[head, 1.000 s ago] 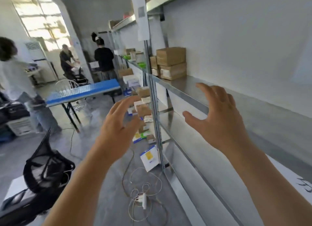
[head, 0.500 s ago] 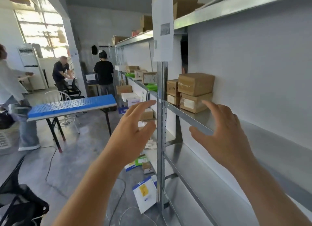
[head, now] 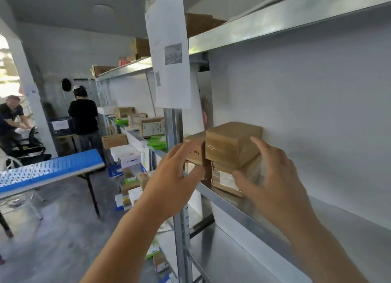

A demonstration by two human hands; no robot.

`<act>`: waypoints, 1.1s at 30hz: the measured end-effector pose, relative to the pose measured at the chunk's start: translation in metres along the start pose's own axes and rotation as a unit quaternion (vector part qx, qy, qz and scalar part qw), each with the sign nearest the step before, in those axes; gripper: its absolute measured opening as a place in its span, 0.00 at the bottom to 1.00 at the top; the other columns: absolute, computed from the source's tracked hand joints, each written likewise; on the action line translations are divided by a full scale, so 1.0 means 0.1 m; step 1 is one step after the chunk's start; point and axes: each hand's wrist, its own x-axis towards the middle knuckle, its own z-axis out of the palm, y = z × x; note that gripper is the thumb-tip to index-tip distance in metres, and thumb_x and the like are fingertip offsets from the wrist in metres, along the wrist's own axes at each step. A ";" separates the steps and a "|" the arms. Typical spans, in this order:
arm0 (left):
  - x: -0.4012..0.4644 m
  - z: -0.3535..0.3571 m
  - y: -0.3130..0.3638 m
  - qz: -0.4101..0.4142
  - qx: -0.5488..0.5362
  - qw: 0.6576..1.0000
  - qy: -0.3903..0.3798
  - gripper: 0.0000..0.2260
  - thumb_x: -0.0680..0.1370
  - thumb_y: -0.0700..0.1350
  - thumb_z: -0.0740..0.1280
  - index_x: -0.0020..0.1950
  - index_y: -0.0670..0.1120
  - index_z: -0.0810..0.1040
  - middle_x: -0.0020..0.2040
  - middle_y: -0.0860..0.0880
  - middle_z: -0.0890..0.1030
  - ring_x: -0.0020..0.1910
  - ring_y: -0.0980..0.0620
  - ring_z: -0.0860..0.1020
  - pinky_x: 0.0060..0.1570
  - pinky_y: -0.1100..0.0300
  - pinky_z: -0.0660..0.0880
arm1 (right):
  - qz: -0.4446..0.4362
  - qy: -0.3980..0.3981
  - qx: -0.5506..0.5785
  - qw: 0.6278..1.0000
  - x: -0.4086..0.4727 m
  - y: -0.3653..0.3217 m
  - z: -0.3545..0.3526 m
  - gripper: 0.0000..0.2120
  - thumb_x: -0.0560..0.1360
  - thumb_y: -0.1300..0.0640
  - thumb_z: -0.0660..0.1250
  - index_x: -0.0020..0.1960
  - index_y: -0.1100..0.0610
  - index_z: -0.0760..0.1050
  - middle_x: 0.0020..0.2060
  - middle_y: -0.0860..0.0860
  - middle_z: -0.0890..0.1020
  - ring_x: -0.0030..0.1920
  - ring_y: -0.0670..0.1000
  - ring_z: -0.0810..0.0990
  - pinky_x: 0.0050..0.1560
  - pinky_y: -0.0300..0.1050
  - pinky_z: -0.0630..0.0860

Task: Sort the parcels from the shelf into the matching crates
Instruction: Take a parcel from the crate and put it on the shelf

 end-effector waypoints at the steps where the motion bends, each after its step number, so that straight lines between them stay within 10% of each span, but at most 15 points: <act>1: 0.17 0.02 -0.03 0.006 0.006 1.000 -0.001 0.26 0.83 0.54 0.62 0.79 0.71 0.59 0.79 0.63 0.64 0.80 0.57 0.61 0.76 0.49 0.63 | 0.005 0.003 -0.002 1.000 0.14 0.03 0.05 0.41 0.73 0.32 0.67 0.81 0.37 0.53 0.76 0.44 0.66 0.75 0.53 0.65 0.67 0.59 0.73; 9: 1.27 0.24 -0.24 0.011 -0.001 0.999 -0.050 0.20 0.85 0.59 0.56 0.78 0.69 0.60 0.75 0.54 0.73 0.82 0.46 0.61 0.78 0.39 0.62 | 0.082 -0.040 -0.040 0.995 0.97 0.09 0.31 0.40 0.73 0.23 0.57 0.79 0.31 0.47 0.76 0.48 0.67 0.75 0.57 0.66 0.70 0.64 0.71; 14: 1.46 0.43 -0.39 0.058 -0.032 0.995 -0.080 0.20 0.85 0.61 0.54 0.77 0.64 0.68 0.71 0.56 0.73 0.68 0.52 0.72 0.60 0.59 0.69 | 0.121 -0.057 -0.096 0.986 0.99 0.05 0.47 0.40 0.70 0.18 0.50 0.78 0.31 0.49 0.68 0.49 0.75 0.67 0.56 0.74 0.69 0.63 0.72; 18: 1.45 0.33 -0.40 0.111 -0.075 0.987 -0.088 0.19 0.84 0.59 0.55 0.75 0.66 0.68 0.70 0.58 0.73 0.63 0.57 0.73 0.51 0.70 0.68 | 0.138 -0.015 -0.092 0.986 0.83 -0.18 0.47 0.40 0.68 0.17 0.46 0.77 0.31 0.51 0.68 0.46 0.77 0.67 0.54 0.75 0.70 0.63 0.70; 26: 0.92 0.26 0.13 0.234 -0.263 0.924 -0.151 0.16 0.85 0.56 0.62 0.72 0.70 0.67 0.64 0.61 0.77 0.53 0.57 0.81 0.52 0.57 0.84 | 0.152 0.179 -0.070 0.970 -0.15 -0.63 -0.04 0.27 0.80 0.27 0.46 0.77 0.30 0.55 0.66 0.44 0.75 0.60 0.48 0.77 0.61 0.56 0.78; 33: -0.13 0.59 1.18 0.307 -0.367 0.838 -0.261 0.31 0.83 0.46 0.68 0.80 0.67 0.60 0.59 0.59 0.78 0.56 0.53 0.80 0.49 0.66 0.77 | 0.222 0.319 -0.189 0.902 -1.58 -0.92 -1.12 0.35 0.83 0.47 0.62 0.80 0.29 0.44 0.67 0.43 0.73 0.52 0.45 0.78 0.53 0.49 0.82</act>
